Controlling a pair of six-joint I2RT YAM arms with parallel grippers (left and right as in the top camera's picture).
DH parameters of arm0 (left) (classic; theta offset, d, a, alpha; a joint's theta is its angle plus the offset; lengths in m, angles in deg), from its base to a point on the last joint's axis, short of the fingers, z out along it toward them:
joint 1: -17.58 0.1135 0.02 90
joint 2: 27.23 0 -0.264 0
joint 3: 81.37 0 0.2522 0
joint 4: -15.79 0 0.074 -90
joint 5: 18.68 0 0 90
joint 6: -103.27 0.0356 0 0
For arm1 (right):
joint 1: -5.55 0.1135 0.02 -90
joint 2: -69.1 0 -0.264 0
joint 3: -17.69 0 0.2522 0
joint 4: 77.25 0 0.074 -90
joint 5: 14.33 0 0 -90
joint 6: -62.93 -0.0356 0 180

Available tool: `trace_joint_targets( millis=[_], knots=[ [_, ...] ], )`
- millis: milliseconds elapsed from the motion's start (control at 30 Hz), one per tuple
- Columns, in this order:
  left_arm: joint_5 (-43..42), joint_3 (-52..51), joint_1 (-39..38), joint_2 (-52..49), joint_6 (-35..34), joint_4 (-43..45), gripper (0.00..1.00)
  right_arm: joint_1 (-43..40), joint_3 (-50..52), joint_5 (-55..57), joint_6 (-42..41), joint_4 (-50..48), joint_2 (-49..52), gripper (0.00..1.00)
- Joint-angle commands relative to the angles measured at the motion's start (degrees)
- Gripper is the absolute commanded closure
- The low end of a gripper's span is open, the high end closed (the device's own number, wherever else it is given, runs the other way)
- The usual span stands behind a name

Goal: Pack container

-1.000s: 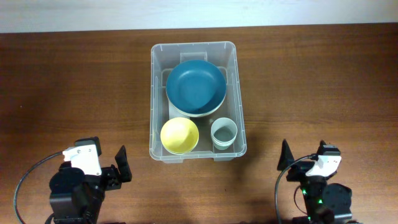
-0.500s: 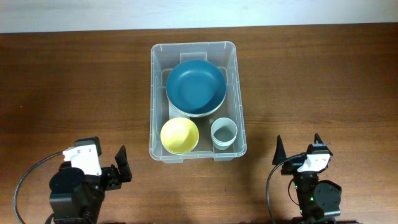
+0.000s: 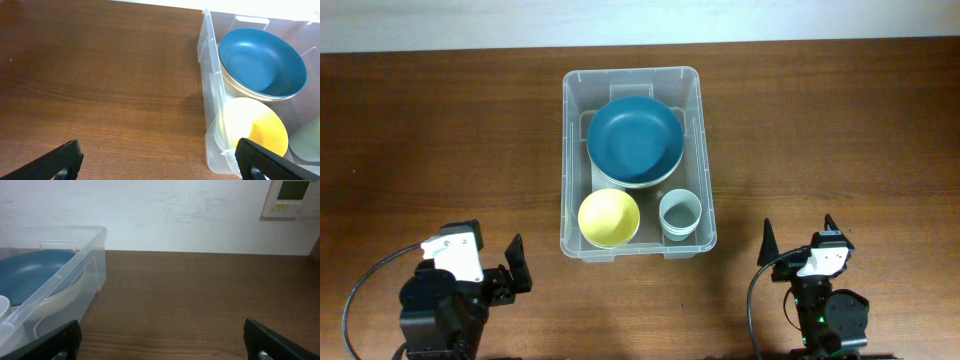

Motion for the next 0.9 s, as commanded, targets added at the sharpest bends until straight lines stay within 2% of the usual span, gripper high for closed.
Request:
trace_joint_targets(
  millis=[0, 533, 667, 867],
  knots=[
    [-0.83, -0.33, 0.28, 0.37, 0.83, 0.11, 0.00, 0.46, 0.42, -0.70, 0.46, 0.31, -0.59, 0.01],
    [-1.09, -2.62, 0.22, 0.66, 1.25, -2.38, 0.00, 0.46, 0.42, -0.70, 0.46, 0.31, -0.59, 0.01],
    [-1.46, -8.55, 0.22, 2.99, 1.25, -1.66, 0.00, 0.46, 0.42, -0.70, 0.46, 0.31, -0.59, 0.01],
    [-2.12, -22.73, 0.24, 15.58, 1.25, 9.88, 0.00, 0.46, 0.42, -0.70, 0.46, 0.31, -0.59, 0.01]
  ],
)
